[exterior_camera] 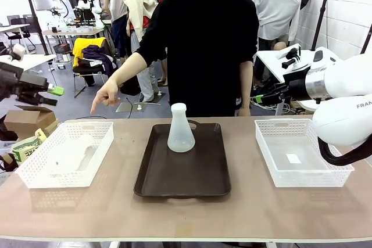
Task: Prepare the laboratory tools.
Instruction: Pick up the Big flask that the person points to.
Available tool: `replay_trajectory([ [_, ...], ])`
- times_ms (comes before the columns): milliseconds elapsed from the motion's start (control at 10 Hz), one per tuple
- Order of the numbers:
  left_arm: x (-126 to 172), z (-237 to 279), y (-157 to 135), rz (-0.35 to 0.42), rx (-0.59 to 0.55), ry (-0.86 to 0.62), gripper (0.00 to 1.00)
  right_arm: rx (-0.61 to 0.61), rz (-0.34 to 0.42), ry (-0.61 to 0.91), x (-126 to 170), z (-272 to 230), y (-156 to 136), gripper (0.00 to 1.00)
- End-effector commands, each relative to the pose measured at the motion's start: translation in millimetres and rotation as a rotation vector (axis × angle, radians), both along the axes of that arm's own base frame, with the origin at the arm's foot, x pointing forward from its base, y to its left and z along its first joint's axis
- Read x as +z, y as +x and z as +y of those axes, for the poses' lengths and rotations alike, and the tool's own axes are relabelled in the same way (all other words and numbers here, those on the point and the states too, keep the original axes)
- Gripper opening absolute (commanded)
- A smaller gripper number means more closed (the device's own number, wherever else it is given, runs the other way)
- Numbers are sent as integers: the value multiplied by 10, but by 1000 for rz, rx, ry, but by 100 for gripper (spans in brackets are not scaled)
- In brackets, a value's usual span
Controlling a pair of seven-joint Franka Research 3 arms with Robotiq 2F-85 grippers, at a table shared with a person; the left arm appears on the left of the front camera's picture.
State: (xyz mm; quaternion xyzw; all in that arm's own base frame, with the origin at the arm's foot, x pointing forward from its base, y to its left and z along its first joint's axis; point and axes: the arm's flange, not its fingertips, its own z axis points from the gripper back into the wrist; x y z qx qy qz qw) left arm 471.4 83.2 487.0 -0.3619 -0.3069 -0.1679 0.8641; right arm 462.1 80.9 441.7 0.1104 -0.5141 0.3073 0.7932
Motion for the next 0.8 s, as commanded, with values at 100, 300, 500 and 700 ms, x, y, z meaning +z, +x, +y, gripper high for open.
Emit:
replay_trajectory([
  [100,-243,-464,159,-28,5,385,100,4,6,-4,19,14,9,100],
  [300,-480,-686,334,23,7,591,100,4,6,-4,19,14,9,100],
  [500,-645,-835,386,95,-16,681,100,4,6,-4,19,14,9,100],
  [700,-739,-928,450,119,-6,709,100,4,6,-4,19,14,9,100],
])
